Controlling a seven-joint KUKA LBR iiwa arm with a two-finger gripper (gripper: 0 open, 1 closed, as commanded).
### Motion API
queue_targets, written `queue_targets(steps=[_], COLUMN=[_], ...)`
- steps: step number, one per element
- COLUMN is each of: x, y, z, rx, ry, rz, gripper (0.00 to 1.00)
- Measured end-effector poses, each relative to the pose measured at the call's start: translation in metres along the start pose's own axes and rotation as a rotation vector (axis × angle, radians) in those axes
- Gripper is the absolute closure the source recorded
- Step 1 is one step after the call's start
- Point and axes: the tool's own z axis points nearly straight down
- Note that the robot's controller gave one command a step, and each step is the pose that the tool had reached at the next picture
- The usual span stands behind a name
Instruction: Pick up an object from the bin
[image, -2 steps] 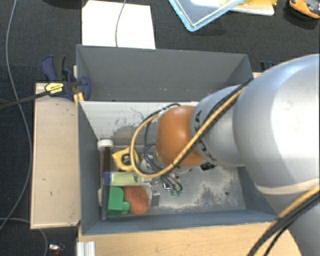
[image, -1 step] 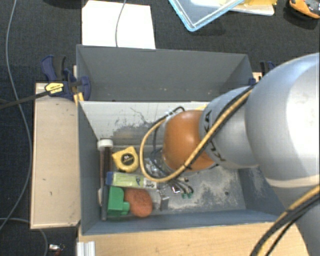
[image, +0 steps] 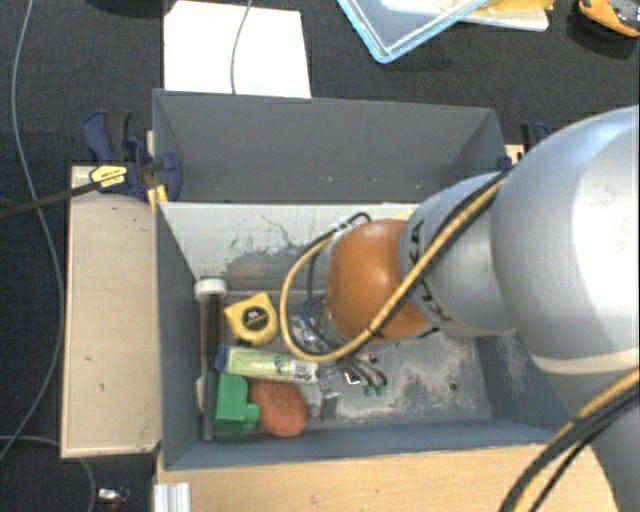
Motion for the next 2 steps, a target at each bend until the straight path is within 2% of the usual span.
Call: queue_targets(steps=[1, 2], x=[0.016, -0.014], y=[0.006, 0.003], z=[0.0, 0.001], rx=[0.001, 0.0], ry=[0.002, -0.005], rz=[0.103, 0.155], gripper=[0.0, 1.0])
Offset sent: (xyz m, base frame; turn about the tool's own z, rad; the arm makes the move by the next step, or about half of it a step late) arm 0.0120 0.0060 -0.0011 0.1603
